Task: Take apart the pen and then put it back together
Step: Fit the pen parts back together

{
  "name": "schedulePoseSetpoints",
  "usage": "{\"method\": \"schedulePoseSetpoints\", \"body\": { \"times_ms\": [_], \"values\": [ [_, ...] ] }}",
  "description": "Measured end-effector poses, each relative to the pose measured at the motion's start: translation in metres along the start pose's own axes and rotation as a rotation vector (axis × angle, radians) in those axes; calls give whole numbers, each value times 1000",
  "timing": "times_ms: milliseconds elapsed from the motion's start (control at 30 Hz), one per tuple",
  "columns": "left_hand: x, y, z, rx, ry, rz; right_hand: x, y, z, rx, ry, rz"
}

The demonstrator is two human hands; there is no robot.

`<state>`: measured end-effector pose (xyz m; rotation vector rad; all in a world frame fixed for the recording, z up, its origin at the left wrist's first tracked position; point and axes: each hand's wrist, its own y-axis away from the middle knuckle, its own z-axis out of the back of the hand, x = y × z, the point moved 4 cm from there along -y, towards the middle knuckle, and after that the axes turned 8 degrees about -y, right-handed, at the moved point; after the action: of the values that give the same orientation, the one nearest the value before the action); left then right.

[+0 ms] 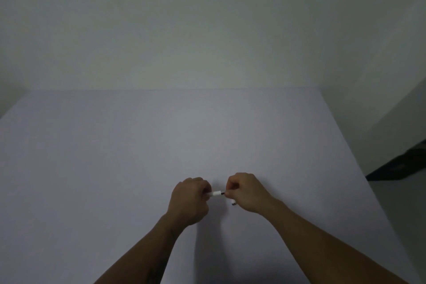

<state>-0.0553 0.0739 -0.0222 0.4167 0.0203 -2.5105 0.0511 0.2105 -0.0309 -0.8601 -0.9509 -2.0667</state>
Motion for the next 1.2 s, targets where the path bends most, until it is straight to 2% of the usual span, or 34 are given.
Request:
{"method": "schedulePoseSetpoints", "body": {
  "times_ms": [200,333,433,600,833,900,1067,1200],
  "values": [
    [-1,1,-9,17,-19,13,-10,-6,3,114,22,-45],
    [10,3,-14,66,2,146,-21,-13,23,-25,27,-106],
    [22,10,-19,121,5,247,-31,-17,28,-15,200,-190],
    [35,23,-30,208,71,345,-27,-20,-2,-50,234,-221],
    [40,31,-32,227,152,415,-21,-23,-27,-61,352,-212],
    [39,30,-32,212,180,418,-22,-24,-24,-81,241,-244],
    [35,28,-28,172,190,419,-17,-26,-4,-294,-401,-259],
    [32,26,-25,144,194,412,-16,-21,5,-344,-605,-251]
  ]
}}
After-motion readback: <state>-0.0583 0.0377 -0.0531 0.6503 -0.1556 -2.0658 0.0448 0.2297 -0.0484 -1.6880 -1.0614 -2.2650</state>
